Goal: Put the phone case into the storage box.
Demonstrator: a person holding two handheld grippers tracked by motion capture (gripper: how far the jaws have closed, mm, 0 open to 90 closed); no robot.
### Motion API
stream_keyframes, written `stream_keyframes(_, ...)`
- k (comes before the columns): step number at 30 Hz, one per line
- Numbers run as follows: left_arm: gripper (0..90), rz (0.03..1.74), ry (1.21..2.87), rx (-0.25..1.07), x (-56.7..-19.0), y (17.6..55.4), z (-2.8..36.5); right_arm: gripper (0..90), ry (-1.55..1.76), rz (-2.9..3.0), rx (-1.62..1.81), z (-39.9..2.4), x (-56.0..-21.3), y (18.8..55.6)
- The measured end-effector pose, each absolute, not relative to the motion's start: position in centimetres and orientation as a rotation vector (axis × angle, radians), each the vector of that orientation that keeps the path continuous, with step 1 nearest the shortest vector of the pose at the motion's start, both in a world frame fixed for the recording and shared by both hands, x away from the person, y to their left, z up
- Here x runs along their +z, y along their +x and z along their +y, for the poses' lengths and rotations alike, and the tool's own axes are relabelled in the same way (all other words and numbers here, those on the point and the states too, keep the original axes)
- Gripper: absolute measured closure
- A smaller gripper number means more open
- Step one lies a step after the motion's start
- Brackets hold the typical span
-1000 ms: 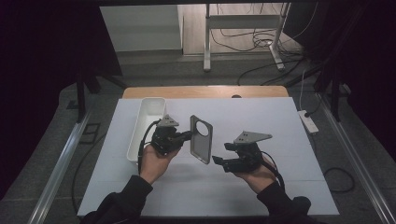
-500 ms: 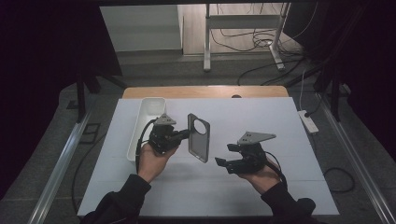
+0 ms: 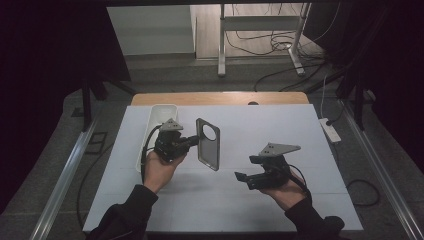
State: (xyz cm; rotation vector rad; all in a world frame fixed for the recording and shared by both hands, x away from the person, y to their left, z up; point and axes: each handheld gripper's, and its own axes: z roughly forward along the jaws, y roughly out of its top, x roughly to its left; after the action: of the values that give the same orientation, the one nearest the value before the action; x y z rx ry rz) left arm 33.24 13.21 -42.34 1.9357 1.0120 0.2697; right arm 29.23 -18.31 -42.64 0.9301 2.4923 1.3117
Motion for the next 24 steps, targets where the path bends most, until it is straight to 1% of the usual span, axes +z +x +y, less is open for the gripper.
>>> stream_keyframes(7,88.7,1.019,1.935,0.280,-42.1,33.4,13.6,19.4,0.936,2.486,1.303,-18.9,-42.5,29.1)
stream_keyframes(24,88.7,1.029,1.932,0.320,-41.1,33.9,14.5,10.1,0.960,2.498,1.265,-20.3,-42.7,28.5)
